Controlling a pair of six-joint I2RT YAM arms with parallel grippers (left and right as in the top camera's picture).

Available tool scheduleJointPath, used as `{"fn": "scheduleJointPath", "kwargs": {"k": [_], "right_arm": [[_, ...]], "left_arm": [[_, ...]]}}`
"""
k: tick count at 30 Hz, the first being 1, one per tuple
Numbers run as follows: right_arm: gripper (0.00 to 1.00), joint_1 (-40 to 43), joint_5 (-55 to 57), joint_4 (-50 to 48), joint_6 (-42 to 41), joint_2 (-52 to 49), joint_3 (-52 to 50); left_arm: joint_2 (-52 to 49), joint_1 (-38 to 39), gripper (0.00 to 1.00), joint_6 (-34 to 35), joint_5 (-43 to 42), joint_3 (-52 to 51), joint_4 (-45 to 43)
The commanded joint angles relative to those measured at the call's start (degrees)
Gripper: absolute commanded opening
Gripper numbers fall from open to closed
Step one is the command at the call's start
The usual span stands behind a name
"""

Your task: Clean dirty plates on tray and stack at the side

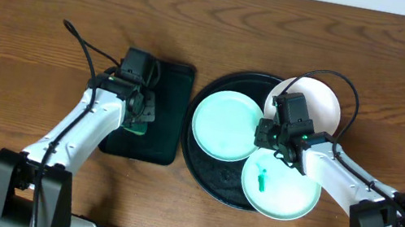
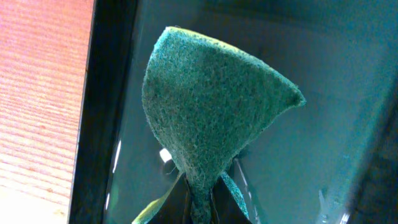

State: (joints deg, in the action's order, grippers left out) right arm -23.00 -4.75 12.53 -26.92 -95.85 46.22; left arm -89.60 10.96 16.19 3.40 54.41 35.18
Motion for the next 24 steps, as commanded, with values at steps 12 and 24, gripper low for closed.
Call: {"fn": "scheduleJointPath", "kwargs": {"k": [12, 24], "right_arm": [[0.11, -0.3, -0.3, 0.3, -0.9, -0.1, -0.2], [0.01, -0.3, -0.8, 0.4, -1.6, -0.2, -0.2]], "left_arm": [[-0.3, -0.3, 0.08, -1.0, 2.5, -1.3, -1.9], [-0.3, -0.3, 0.08, -1.0, 2.7, -1.3, -1.9]]}}
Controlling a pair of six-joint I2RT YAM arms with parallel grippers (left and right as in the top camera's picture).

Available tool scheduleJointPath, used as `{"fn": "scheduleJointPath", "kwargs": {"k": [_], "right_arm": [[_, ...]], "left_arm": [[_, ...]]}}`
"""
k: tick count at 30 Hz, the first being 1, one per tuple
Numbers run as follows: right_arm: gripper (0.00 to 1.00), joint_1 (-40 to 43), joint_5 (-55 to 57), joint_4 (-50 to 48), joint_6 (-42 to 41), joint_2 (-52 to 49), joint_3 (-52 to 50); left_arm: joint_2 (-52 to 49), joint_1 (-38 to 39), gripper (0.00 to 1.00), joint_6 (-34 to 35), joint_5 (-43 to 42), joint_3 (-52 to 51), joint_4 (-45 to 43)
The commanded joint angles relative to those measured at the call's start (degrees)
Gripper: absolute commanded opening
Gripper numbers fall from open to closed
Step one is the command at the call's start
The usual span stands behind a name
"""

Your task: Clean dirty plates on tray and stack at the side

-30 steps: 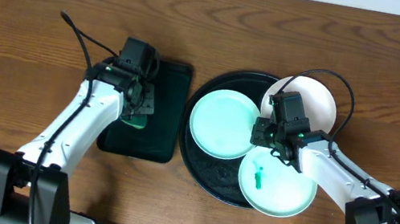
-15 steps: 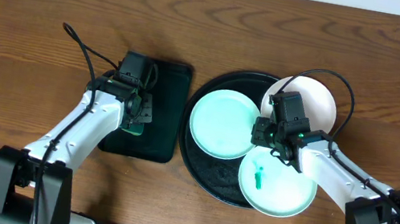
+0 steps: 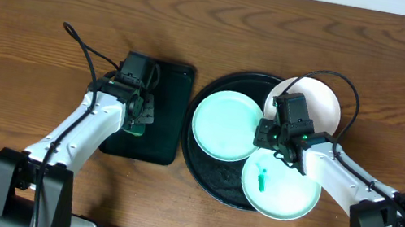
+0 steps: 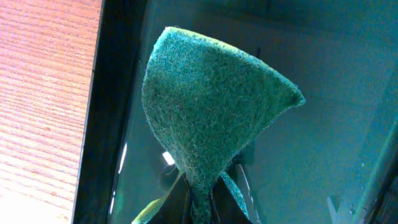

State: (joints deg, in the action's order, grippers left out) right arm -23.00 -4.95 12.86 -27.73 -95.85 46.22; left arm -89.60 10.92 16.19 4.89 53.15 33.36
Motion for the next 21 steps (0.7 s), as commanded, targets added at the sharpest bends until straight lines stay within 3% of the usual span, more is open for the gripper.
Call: {"fn": "scheduleJointPath", "kwargs": {"k": [1, 21], "right_arm": [[0.01, -0.3, -1.2, -0.1, -0.8, -0.2, -0.2], [0.02, -0.2, -2.2, 3.8, -0.5, 12.0, 0.3]], "left_arm": [[-0.3, -0.3, 0.08, -1.0, 1.2, -0.1, -0.1], [-0.3, -0.3, 0.09, -0.9, 1.2, -0.2, 0.0]]}}
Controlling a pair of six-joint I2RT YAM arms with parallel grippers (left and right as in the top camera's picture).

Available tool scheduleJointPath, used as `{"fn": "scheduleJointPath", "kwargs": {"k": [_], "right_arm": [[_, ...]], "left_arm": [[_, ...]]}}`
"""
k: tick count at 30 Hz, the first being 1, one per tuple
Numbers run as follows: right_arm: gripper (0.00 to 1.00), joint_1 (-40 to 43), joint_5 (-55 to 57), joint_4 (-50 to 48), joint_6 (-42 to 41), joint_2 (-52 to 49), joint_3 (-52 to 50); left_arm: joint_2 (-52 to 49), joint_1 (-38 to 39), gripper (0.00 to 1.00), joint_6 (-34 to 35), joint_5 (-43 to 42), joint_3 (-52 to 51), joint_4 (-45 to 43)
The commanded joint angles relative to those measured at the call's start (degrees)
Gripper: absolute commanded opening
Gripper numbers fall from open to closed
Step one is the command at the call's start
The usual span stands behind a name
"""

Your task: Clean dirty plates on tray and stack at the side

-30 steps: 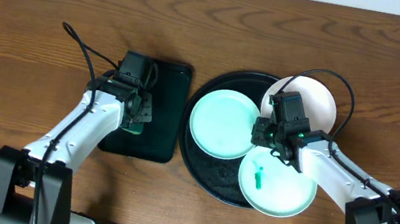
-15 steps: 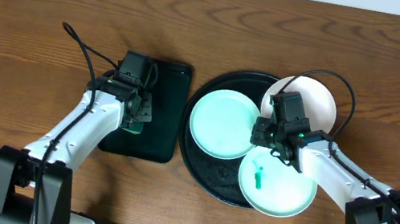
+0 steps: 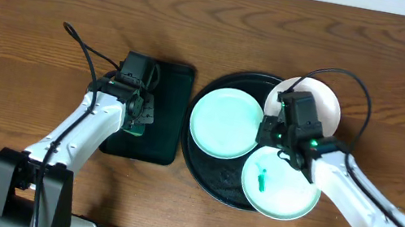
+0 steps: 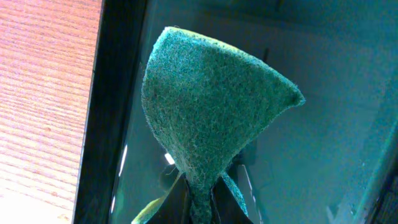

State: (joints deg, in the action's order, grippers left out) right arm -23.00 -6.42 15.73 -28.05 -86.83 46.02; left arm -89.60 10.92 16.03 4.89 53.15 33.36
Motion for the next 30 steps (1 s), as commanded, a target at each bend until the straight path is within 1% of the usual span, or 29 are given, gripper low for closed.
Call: {"fn": "scheduleJointPath", "kwargs": {"k": [1, 4, 9, 10, 11, 12, 15, 16, 17, 19, 25, 30], "right_arm": [[0.02, -0.2, -0.7, 2.2, -0.2, 4.2, 1.1], [0.01, -0.2, -0.7, 6.1, -0.2, 6.5, 3.0], [0.02, -0.2, -2.6, 10.2, -0.2, 7.3, 5.8], [0.05, -0.2, -3.1, 10.8, -0.2, 7.3, 5.8], [0.13, -0.2, -3.1, 11.4, -0.2, 7.3, 5.8], [0.18, -0.2, -3.0, 12.0, -0.2, 7.3, 5.8], [0.27, -0.2, -2.4, 12.4, -0.2, 6.5, 5.7], [0.28, -0.2, -2.4, 12.2, -0.2, 6.0, 5.7], [0.28, -0.2, -2.3, 12.0, -0.2, 5.5, 5.7], [0.30, -0.3, -1.3, 11.9, -0.2, 4.2, 5.7], [0.33, -0.3, -0.9, 11.1, -0.2, -1.5, 5.7], [0.31, -0.3, -0.9, 10.1, -0.2, -6.2, 5.7]], "left_arm": [[-0.3, -0.3, 0.09, -0.8, 1.2, -0.2, 0.2], [-0.3, -0.3, 0.09, -0.8, 1.2, -0.3, 0.4], [-0.3, -0.3, 0.09, -0.8, 1.2, -0.4, 0.4], [-0.3, -0.3, 0.09, -0.8, 1.2, -0.4, 0.4], [-0.3, -0.3, 0.09, -0.8, 1.2, -0.4, 0.4], [-0.3, -0.3, 0.08, -0.8, 1.2, -0.4, 0.4], [-0.3, -0.3, 0.09, -0.8, 1.2, -0.4, 0.6], [-0.3, -0.3, 0.09, -0.8, 1.2, -0.4, 0.6], [-0.3, -0.3, 0.15, -0.8, 1.2, -0.4, 0.6], [-0.3, -0.3, 0.17, -0.8, 1.2, -0.4, 0.6], [-0.3, -0.3, 0.17, -0.8, 1.2, -0.4, 0.6], [-0.3, -0.3, 0.17, -0.8, 1.2, -0.4, 0.6]]}}
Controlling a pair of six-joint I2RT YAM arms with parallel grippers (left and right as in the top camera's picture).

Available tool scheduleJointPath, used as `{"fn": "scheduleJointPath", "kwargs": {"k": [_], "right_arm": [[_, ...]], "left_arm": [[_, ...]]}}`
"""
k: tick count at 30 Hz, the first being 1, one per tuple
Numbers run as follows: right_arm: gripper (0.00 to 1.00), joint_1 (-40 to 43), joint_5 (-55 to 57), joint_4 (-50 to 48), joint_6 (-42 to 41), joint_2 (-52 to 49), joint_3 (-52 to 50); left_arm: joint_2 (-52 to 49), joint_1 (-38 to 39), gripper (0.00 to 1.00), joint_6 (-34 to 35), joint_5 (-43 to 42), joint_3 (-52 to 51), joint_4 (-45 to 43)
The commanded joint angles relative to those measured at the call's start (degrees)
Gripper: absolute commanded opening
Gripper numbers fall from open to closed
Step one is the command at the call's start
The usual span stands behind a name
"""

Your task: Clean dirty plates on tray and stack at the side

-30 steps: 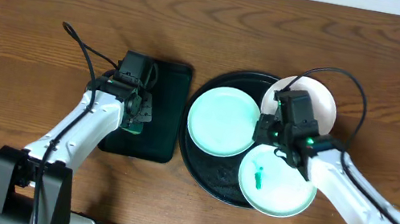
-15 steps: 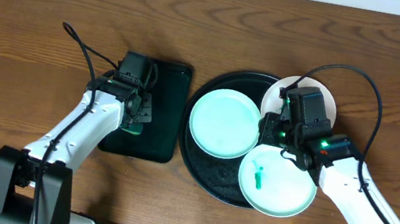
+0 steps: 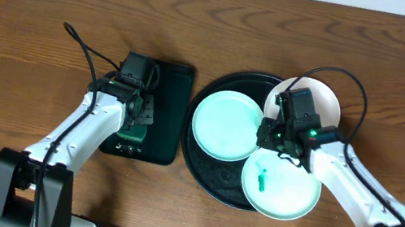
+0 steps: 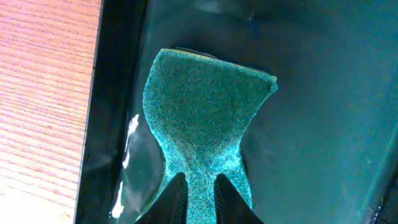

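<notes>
A green sponge (image 4: 202,118) lies flattened on the floor of the black rectangular tray (image 4: 311,124), pinched at its near end by my left gripper (image 4: 202,194), which is shut on it. From overhead, the left gripper (image 3: 136,119) sits over that tray (image 3: 172,108). A round black tray (image 3: 200,175) carries a mint plate (image 3: 223,125), a white plate (image 3: 316,99) and a mint plate with a green smear (image 3: 284,195). My right gripper (image 3: 271,136) rests at the right rim of the first mint plate. How its jaws stand is hidden.
The wet floor of the rectangular tray shows glints. Brown wooden table (image 3: 27,26) spreads around both trays. The left arm's cable (image 3: 86,46) loops off to the left, and the right arm's cable (image 3: 348,80) arcs over the white plate.
The sponge, which stood up as a bent cone in my left gripper, is now spread flat against the tray floor, with both fingers showing. The left mint plate sits slightly further right.
Through the first three moments my left gripper held the sponge curled above the rectangular tray, hardly moving. My right gripper stayed at the rim of the left mint plate, which shifted a little left and then back. Now the sponge is flat on the tray floor.
</notes>
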State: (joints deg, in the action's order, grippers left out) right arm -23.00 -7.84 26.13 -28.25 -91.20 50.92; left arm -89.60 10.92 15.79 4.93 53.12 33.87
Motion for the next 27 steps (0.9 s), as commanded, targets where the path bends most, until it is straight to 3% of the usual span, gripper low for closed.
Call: {"fn": "scheduleJointPath", "kwargs": {"k": [1, 3, 6, 17, 20, 21, 27], "right_arm": [[0.31, -0.3, 0.5, -0.5, 0.0, -2.4, 0.8], [0.31, -0.3, 0.5, -1.2, 0.0, -3.6, 0.8], [0.29, -0.3, 0.5, -2.1, 0.0, -4.5, 0.8], [0.20, -0.3, 0.5, -3.5, 0.0, -7.6, 0.7], [0.11, -0.3, 0.5, -4.2, 0.0, -8.5, 0.7], [0.02, -0.3, 0.5, -4.3, 0.0, -8.6, 0.7], [0.01, -0.2, 0.5, -4.2, 0.0, -7.1, 0.9]], "left_arm": [[-0.3, -0.3, 0.17, -0.6, 1.2, -0.4, 0.1], [-0.3, -0.3, 0.17, -0.6, 1.2, -0.4, 0.1], [-0.3, -0.3, 0.27, -0.6, 1.2, -0.4, 0.1], [-0.3, -0.3, 0.30, -0.5, 1.2, -0.4, 0.1], [-0.3, -0.3, 0.38, -0.6, 1.2, -0.4, 0.1], [-0.3, -0.3, 0.39, -0.6, 1.2, -0.4, 0.1], [-0.2, -0.3, 0.41, -0.5, 1.2, -0.4, 0.1]]}}
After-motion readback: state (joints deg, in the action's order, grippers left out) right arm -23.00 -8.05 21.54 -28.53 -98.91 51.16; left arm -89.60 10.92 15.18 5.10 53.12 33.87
